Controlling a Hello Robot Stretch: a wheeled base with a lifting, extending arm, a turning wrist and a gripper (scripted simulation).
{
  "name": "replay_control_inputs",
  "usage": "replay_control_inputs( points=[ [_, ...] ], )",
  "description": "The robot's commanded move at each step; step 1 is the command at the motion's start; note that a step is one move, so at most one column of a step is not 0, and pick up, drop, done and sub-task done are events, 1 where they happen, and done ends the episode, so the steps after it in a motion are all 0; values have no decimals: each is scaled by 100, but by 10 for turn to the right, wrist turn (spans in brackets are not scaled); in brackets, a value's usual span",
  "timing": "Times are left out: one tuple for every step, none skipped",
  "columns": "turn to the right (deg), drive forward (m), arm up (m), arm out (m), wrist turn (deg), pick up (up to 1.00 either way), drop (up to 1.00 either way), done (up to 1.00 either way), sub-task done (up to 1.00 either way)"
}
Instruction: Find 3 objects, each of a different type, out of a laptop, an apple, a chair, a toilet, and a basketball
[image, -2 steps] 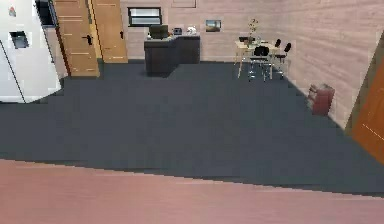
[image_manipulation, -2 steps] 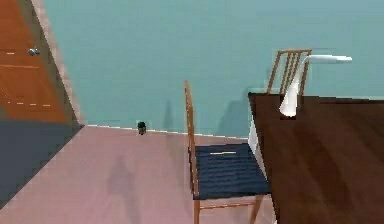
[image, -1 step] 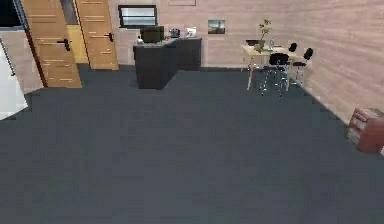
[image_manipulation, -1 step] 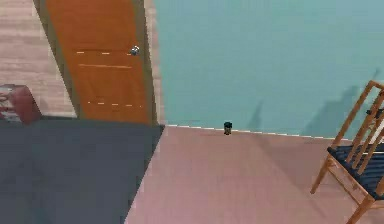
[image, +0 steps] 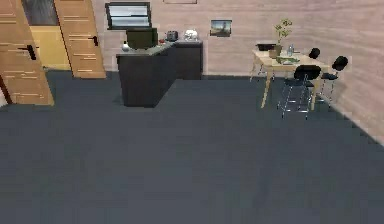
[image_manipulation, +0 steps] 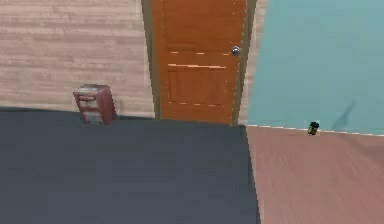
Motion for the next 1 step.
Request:
replay_control_inputs(
  points=[
    [0, 100, 0, 0, 0, 0, 0, 0, 0]
  ],
)
